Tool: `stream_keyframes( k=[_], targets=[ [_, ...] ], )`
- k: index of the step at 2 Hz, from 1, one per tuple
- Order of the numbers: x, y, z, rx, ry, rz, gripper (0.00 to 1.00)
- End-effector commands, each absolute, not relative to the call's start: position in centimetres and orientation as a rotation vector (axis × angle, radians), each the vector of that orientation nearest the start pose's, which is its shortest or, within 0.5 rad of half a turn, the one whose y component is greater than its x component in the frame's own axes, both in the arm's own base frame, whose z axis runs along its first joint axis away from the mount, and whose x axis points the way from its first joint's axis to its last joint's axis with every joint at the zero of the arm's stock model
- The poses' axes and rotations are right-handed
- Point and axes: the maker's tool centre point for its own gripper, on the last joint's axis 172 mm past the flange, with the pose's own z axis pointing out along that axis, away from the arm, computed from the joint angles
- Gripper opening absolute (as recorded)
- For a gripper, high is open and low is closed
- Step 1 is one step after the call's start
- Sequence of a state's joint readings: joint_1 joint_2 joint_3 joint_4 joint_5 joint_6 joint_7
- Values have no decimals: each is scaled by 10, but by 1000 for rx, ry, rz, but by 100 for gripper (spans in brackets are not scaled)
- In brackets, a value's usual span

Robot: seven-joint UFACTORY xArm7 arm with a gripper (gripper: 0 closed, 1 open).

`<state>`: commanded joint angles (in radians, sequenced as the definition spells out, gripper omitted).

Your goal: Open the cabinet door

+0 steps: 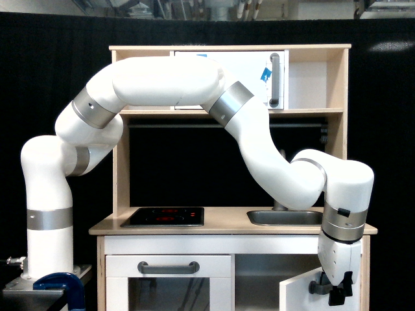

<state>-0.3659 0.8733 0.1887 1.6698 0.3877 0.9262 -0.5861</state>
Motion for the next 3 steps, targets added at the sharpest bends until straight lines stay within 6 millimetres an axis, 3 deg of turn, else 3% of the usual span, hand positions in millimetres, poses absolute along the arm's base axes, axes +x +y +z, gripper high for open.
stream_keyframes(
  k=[2,3],
  targets=[
    [621,-57,-5,-2682,-127,-69,100],
    [627,-65,20,-2682,-127,-69,100]
  ],
)
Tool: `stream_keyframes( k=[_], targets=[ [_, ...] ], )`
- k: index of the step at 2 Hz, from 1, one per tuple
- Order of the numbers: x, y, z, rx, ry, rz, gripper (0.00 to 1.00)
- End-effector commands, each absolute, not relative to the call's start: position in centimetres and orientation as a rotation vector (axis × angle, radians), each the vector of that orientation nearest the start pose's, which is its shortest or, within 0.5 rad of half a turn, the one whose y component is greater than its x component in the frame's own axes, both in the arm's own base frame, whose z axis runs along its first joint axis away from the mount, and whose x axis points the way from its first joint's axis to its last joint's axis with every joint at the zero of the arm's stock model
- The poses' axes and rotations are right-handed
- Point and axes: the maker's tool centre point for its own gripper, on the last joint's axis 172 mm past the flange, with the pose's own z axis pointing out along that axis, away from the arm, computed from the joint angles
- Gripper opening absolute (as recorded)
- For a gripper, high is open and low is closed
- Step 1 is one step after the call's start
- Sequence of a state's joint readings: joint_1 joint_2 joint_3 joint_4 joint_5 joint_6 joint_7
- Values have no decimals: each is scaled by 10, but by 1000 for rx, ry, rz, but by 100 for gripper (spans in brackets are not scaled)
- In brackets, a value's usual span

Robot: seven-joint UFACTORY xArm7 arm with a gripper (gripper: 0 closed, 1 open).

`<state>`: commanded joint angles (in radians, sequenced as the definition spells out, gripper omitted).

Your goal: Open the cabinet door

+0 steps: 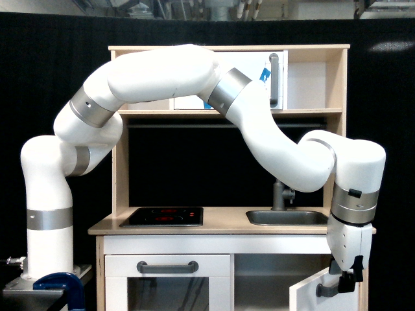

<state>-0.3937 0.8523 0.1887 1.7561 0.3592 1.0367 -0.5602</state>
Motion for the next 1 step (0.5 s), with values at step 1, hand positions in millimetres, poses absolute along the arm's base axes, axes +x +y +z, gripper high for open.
stream_keyframes(
  k=[1],
  targets=[
    [624,-84,59,-2682,-127,-69,100]
  ],
)
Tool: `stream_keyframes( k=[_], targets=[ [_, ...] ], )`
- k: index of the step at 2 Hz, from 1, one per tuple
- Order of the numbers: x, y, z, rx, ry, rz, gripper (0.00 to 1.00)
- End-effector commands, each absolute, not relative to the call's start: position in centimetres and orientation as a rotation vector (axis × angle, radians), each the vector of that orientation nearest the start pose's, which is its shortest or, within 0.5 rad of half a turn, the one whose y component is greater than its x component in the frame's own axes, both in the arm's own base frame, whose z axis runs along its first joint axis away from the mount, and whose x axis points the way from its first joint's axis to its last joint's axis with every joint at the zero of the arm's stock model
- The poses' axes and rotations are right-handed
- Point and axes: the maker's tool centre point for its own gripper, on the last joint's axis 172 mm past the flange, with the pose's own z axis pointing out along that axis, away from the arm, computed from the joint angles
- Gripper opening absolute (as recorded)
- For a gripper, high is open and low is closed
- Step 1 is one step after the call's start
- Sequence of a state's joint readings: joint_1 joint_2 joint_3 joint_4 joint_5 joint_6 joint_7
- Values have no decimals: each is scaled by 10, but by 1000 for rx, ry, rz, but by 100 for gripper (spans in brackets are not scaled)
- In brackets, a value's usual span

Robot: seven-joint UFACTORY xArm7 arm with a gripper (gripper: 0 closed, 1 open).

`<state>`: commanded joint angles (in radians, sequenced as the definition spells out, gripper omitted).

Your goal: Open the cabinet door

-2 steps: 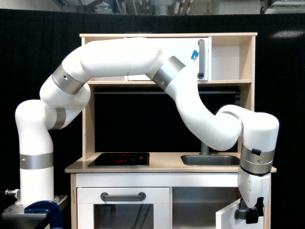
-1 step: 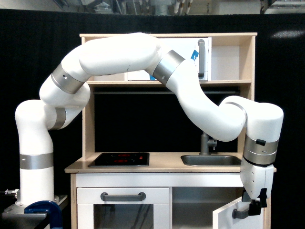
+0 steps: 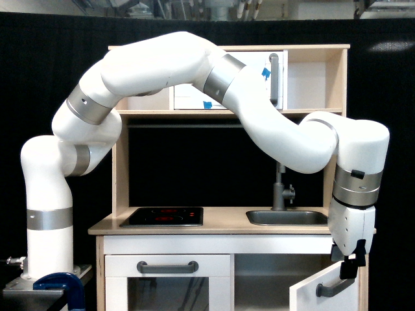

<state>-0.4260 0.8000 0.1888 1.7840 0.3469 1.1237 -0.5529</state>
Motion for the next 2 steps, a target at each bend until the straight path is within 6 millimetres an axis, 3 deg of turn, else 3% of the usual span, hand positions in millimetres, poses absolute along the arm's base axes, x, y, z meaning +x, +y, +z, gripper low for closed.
stream_keyframes(
  k=[1,2],
  targets=[
    [578,-125,156,-2682,-127,-69,100],
    [576,-125,155,-2682,-127,-69,100]
  ],
)
